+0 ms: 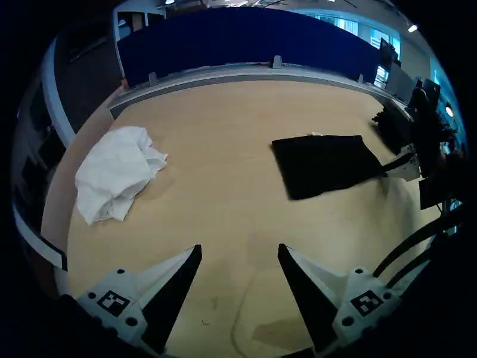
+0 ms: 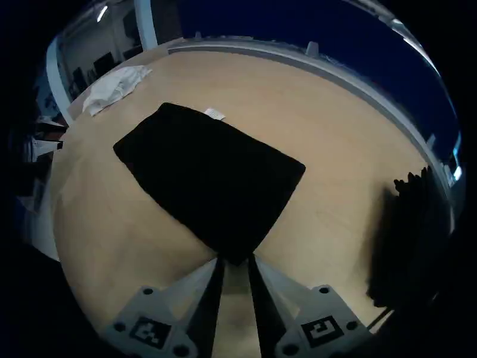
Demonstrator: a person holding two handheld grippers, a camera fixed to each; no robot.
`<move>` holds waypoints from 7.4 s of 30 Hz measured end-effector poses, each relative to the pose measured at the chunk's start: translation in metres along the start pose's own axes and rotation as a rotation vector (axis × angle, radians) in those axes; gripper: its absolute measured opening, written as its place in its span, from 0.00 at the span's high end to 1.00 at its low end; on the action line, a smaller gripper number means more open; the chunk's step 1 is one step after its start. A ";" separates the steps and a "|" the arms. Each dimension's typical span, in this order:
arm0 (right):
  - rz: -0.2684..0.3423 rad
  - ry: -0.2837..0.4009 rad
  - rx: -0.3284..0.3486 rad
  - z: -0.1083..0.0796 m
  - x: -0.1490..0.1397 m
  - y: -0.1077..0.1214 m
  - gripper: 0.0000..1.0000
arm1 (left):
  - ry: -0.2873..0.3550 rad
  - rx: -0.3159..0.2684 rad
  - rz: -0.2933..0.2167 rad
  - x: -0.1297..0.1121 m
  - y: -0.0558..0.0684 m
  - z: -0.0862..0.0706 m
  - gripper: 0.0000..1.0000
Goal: Fold towel
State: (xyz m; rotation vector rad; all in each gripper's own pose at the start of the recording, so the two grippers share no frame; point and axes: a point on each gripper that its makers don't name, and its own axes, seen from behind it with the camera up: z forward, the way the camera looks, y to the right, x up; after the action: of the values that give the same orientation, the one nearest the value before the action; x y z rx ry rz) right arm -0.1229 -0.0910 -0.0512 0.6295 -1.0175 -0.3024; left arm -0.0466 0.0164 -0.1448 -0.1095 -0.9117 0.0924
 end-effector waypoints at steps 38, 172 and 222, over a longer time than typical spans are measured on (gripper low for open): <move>-0.203 0.148 0.011 -0.049 0.128 -0.040 0.94 | 0.066 0.009 -0.054 0.011 -0.012 -0.032 0.05; -0.133 0.248 0.128 -0.010 0.163 -0.127 0.94 | 0.146 0.047 -0.125 0.028 -0.019 -0.055 0.05; -0.086 0.423 -0.054 -0.147 0.236 0.008 0.94 | 0.192 0.015 -0.093 0.046 0.001 -0.063 0.06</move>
State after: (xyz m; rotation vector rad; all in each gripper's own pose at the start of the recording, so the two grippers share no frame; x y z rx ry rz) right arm 0.1227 -0.1550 0.0625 0.6556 -0.5761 -0.2565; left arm 0.0313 0.0194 -0.1469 -0.0601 -0.7229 0.0018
